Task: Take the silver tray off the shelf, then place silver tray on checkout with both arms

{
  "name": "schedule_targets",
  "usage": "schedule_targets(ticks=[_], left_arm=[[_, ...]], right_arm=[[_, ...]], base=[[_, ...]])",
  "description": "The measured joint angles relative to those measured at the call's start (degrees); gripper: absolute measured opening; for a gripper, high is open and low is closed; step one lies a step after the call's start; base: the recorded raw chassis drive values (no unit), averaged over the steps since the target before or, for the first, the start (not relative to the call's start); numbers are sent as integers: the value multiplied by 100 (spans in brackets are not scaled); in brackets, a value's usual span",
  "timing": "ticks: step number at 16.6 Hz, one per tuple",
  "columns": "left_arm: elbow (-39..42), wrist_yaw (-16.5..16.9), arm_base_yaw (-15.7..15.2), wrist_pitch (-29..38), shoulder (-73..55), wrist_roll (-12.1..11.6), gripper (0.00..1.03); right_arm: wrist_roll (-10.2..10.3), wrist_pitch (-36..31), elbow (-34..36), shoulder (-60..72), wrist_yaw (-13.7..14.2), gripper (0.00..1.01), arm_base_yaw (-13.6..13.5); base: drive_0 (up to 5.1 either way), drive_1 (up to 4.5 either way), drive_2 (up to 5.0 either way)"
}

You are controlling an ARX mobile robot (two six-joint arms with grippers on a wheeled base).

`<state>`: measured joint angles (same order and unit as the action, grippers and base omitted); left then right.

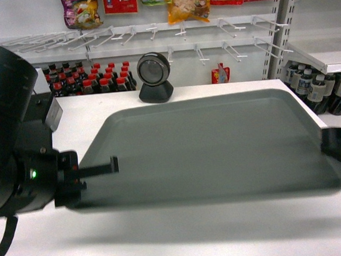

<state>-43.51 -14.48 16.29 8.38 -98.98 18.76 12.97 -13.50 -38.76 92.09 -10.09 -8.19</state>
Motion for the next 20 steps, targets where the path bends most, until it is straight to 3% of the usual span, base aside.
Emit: schedule_targets(ticks=[5,7,11,12,15,18,20], left_arm=[[-1086,470,-498,205,-955,-446,3],[-1325,546,-566,136,-1281,-483,3],[-1414,391,-625,20,-1814,-466,3],[-1412,339,-553,63,-1941,-448,3],[-1414,197,-428,20,-2011,-413,3],[-1488,90,-358,-59,-2122,-269,18],[-1495,55,-280,-61,-2164,-267,33]], right_arm=[[-77,-55,-1294,1451,-46,2,-39],[-77,-11,-1576,1895,42,2,-83],[-127,-81,-1735,2520,339,2,-319],[-267,-11,-1797,2697,538,2,-409],[-398,-11,-1838,2861,826,3,-474],[-726,-81,-1805,2870,968,21,-540],[-817,-304,-1786,2870,1152,36,-575]], base=[[0,0,0],[0,0,0],[0,0,0],[0,0,0],[0,0,0],[0,0,0],[0,0,0]])
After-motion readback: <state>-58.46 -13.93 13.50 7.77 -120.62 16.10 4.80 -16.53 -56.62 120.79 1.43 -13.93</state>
